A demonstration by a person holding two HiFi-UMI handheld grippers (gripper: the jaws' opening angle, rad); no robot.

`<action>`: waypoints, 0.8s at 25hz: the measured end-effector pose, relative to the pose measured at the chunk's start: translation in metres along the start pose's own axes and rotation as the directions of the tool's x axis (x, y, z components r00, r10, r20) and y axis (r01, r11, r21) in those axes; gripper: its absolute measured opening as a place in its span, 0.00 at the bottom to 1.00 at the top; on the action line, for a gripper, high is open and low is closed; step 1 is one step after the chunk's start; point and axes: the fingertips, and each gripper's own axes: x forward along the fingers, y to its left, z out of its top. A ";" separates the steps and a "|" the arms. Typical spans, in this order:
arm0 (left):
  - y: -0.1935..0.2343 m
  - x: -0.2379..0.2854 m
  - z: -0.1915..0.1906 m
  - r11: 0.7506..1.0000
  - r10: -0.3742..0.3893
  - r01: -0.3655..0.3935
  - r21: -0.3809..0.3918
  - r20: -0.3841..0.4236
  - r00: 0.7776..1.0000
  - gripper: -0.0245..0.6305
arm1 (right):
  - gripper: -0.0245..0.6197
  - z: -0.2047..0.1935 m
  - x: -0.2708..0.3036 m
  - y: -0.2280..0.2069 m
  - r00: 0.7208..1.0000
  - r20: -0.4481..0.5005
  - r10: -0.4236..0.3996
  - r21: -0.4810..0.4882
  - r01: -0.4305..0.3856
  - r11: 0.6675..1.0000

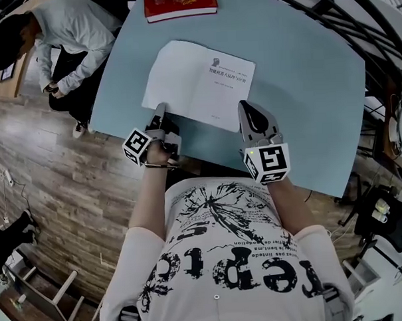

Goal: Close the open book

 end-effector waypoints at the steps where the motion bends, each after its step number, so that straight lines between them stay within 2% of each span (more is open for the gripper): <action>1: -0.007 -0.001 -0.001 0.999 -0.013 0.014 0.032 -0.011 1.000 0.08 | 0.05 0.000 -0.001 -0.001 1.000 0.003 -0.010 0.003 0.010 1.000; 3: -0.021 -0.002 -0.005 0.991 -0.026 0.033 0.130 -0.055 0.998 0.07 | 0.05 0.000 -0.005 -0.004 0.999 0.007 -0.034 0.016 0.034 0.999; 5: -0.034 -0.004 -0.010 0.968 -0.015 0.043 0.248 -0.112 0.994 0.07 | 0.05 0.000 -0.009 -0.004 0.998 0.011 -0.061 0.029 0.060 0.998; 8: -0.051 -0.006 -0.020 0.904 0.025 0.052 0.424 -0.175 0.984 0.07 | 0.05 0.001 -0.014 -0.006 0.995 0.015 -0.095 0.041 0.094 0.995; 10: -0.061 -0.008 -0.030 0.836 0.055 0.072 0.544 -0.213 0.975 0.07 | 0.05 0.002 -0.019 -0.006 0.993 0.017 -0.120 0.052 0.119 0.992; 13: -0.074 -0.010 -0.047 0.713 0.092 0.127 0.690 -0.270 0.958 0.07 | 0.05 0.003 -0.026 -0.006 0.987 0.020 -0.161 0.075 0.159 0.984; 18: -0.085 -0.010 -0.085 0.547 0.134 0.254 0.798 -0.382 0.914 0.07 | 0.05 -0.003 -0.040 -0.004 0.975 0.011 -0.223 0.110 0.221 0.969; 20: -0.085 -0.009 -0.097 0.497 0.155 0.295 0.816 -0.418 0.895 0.07 | 0.05 -0.007 -0.047 0.000 0.970 0.003 -0.241 0.123 0.239 0.963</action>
